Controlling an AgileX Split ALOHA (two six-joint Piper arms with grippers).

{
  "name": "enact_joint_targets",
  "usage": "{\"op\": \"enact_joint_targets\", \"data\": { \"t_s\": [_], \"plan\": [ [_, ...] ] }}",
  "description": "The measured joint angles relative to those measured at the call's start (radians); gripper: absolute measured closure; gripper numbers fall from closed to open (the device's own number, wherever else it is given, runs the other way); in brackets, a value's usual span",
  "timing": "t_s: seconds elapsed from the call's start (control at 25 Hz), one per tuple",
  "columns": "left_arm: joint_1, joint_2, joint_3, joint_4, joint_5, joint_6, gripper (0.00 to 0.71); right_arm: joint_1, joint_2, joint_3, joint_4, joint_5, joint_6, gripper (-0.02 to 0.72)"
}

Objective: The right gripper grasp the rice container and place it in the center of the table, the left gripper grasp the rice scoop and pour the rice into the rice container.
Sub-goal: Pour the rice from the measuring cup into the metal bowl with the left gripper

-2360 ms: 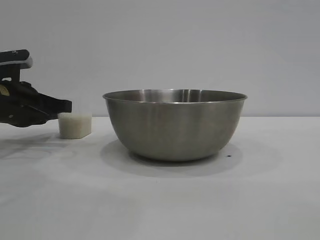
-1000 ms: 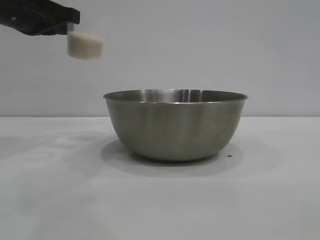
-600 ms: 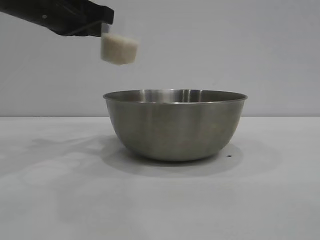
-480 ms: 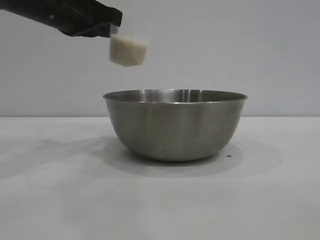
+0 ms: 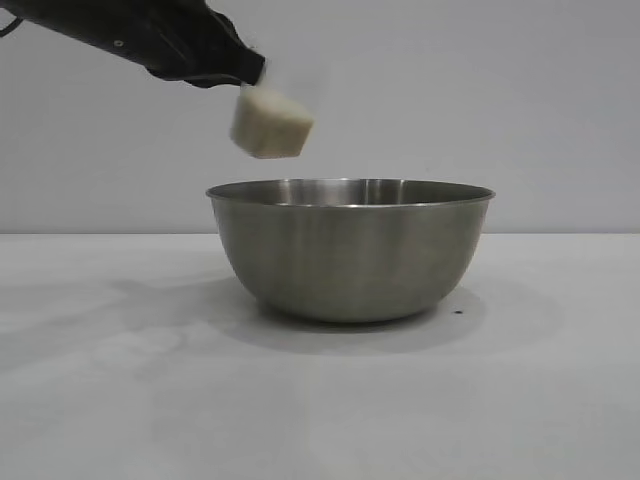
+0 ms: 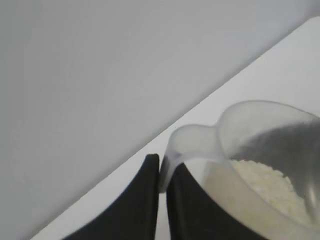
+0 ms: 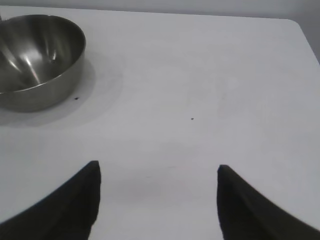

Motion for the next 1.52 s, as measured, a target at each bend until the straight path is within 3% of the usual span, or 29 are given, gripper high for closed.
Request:
{"op": "enact_joint_targets", "data": {
  "t_s": [0.48,0.68,1.16,1.52],
  "plan": [
    [-0.035,0.000,0.000,0.011,0.000,0.459,0.710,0.000,0.000,0.000,0.000,0.000,0.000,0.225],
    [-0.069,0.000,0.000,-0.095,-0.040,0.630,0.710,0.000,0.000,0.000,0.000,0.000,0.000,0.225],
    [-0.070,-0.008,0.000,-0.126,-0.130,0.717,0.710,0.000,0.000,0.000,0.000,0.000,0.000,0.225],
    [-0.070,-0.008,0.000,-0.032,-0.130,0.758,0.710,0.000,0.000,0.000,0.000,0.000,0.000,0.225]
  ]
}}
